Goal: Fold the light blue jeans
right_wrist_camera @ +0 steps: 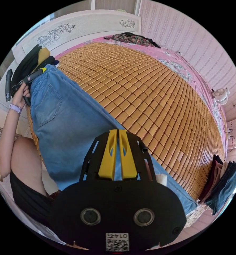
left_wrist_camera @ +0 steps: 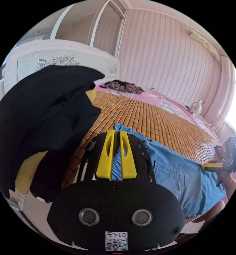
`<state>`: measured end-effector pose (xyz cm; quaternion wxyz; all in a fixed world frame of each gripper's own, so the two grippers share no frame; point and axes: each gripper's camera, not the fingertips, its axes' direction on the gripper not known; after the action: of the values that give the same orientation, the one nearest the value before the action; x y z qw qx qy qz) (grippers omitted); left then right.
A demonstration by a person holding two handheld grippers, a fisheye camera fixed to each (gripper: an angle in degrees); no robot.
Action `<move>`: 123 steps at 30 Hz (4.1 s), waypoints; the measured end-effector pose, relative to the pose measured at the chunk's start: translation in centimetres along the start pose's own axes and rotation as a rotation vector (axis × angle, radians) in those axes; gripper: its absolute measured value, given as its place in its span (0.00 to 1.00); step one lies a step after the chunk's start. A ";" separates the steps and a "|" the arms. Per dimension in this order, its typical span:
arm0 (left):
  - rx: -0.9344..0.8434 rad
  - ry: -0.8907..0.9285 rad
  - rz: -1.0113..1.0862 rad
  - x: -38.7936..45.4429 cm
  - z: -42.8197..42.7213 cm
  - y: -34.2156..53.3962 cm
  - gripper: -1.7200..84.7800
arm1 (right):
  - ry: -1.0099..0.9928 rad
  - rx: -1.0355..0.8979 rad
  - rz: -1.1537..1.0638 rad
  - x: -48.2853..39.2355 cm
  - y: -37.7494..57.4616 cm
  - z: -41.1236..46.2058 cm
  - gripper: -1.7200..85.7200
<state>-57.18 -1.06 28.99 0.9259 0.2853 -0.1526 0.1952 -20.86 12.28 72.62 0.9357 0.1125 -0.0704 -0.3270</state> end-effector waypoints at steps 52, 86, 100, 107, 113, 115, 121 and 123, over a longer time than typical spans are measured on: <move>-0.435 0.792 1.476 49.0 -5.9 19.5 0.01 | 0.032 -0.730 -0.506 9.1 -13.8 2.5 0.02; -0.515 0.554 0.653 44.6 -7.6 20.2 0.01 | 0.084 0.133 0.946 36.3 49.1 -30.8 0.17; -0.562 0.392 0.646 45.8 -6.8 22.5 0.01 | -0.129 0.273 0.959 36.4 57.3 -33.4 0.05; -0.538 0.381 0.720 46.4 -7.1 23.3 0.01 | -0.184 0.558 0.896 35.3 60.2 -42.1 0.03; -0.565 0.584 0.795 50.5 -6.0 24.0 0.01 | 0.060 0.760 0.689 33.4 58.4 -54.0 0.03; -0.565 0.666 0.813 52.4 -5.8 24.6 0.01 | 0.120 0.814 0.619 32.7 57.0 -57.4 0.03; -0.611 0.954 0.768 55.2 -6.5 25.5 0.01 | 0.008 0.902 0.261 27.8 46.1 -62.7 0.04; -0.532 1.033 0.651 51.3 -8.3 23.6 0.01 | -0.103 0.836 0.111 24.8 40.9 -61.1 0.04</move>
<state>-21.34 35.86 53.67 0.8126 -0.1435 0.1892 0.5323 35.30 37.84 25.63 0.8208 0.4620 -0.2496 -0.2248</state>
